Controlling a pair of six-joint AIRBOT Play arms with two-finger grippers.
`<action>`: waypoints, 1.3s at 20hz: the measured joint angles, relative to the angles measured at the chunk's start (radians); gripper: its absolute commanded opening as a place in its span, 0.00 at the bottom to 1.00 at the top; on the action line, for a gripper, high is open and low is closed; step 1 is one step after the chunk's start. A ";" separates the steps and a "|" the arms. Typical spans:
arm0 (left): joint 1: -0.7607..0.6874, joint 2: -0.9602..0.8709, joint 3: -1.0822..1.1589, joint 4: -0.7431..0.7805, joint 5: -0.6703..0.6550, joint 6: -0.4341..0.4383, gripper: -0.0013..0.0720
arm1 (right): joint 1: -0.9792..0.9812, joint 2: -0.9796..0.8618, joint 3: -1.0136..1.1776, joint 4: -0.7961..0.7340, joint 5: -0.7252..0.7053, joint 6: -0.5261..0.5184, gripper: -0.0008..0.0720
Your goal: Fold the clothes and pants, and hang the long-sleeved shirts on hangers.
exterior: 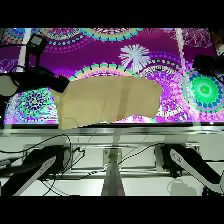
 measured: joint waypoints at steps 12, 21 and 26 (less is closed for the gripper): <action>0.298 0.086 -0.385 0.068 -0.213 -0.206 0.60 | 0.000 0.000 0.000 0.000 0.000 0.000 0.03; 0.454 -0.154 -0.442 -0.177 -0.271 -0.077 0.85 | 0.000 0.000 0.000 0.000 0.000 0.000 0.03; 0.476 -0.301 -0.445 -0.202 -0.284 0.035 0.73 | 0.000 0.000 0.000 0.000 0.000 0.000 0.03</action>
